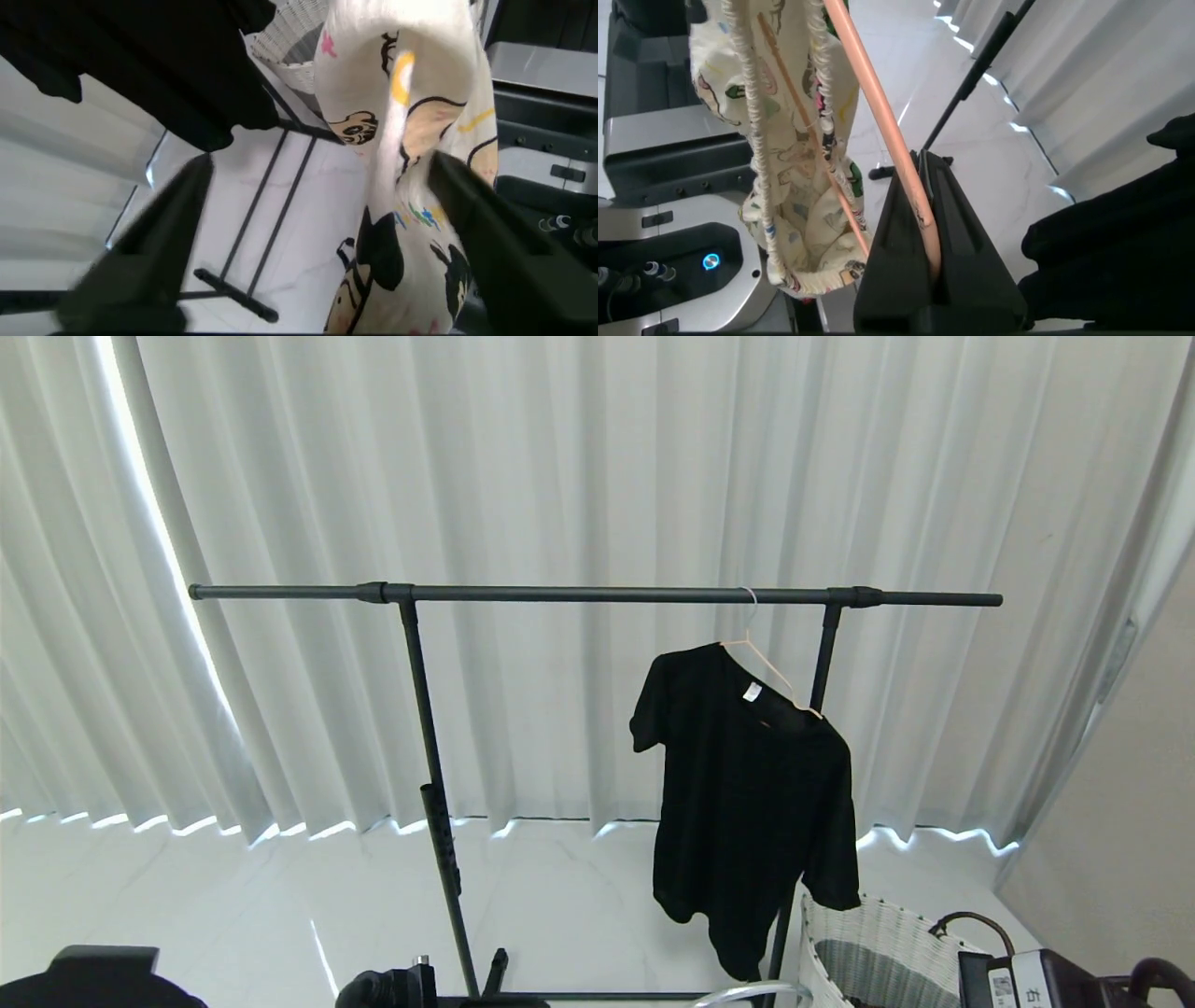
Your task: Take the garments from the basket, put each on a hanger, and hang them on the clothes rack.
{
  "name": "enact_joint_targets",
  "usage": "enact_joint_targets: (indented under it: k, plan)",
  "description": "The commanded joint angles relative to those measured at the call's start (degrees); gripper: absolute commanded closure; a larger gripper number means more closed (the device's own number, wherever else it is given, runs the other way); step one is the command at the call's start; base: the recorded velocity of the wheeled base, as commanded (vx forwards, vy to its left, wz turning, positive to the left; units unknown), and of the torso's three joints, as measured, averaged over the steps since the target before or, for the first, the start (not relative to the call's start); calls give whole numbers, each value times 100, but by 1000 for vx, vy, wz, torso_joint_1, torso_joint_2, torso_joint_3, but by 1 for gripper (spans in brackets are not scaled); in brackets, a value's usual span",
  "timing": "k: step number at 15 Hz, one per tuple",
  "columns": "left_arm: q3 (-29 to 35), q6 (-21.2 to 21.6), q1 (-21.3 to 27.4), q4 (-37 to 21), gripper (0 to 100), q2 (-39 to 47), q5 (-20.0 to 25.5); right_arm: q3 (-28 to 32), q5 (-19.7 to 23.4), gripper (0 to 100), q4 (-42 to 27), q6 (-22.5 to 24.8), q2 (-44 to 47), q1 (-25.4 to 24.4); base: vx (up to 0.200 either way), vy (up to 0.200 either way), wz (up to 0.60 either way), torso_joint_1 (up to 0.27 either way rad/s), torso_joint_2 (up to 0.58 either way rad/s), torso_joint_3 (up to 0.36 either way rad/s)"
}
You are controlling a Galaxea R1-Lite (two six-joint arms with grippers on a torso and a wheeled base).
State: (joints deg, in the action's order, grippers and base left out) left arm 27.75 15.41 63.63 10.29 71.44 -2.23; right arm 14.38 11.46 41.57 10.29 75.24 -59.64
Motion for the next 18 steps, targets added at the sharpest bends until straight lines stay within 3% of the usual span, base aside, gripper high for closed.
enact_joint_targets:
  k: [1,5,6,8,12,13,14,18]
  plan:
    - [-6,15,0,-1,100,28,-5,20,5,100,9,-1,8,-4,0,0,0,0,0,0]
    - [-6,41,0,-1,100,46,-5,20,-3,100,9,-1,8,-4,0,0,0,0,0,0]
    - [-6,32,-9,-1,100,55,-14,12,5,0,9,8,8,-4,0,0,0,0,0,0]
    - [-24,32,-106,-1,100,72,-23,12,-21,0,9,8,8,-4,0,0,0,0,0,0]
    - [-147,173,-580,-1,100,134,-348,-32,-583,0,9,-9,-18,22,0,0,0,0,0,0]
    - [-199,208,-651,-1,100,125,-462,-32,-592,0,9,-18,-18,22,0,0,0,0,0,0]
    - [-340,234,-818,8,100,81,-876,-32,-592,0,9,-18,-27,22,0,0,0,0,0,0]
    - [12,191,-1319,87,100,-33,-990,-41,-513,0,-44,-212,87,22,0,0,0,0,0,0]
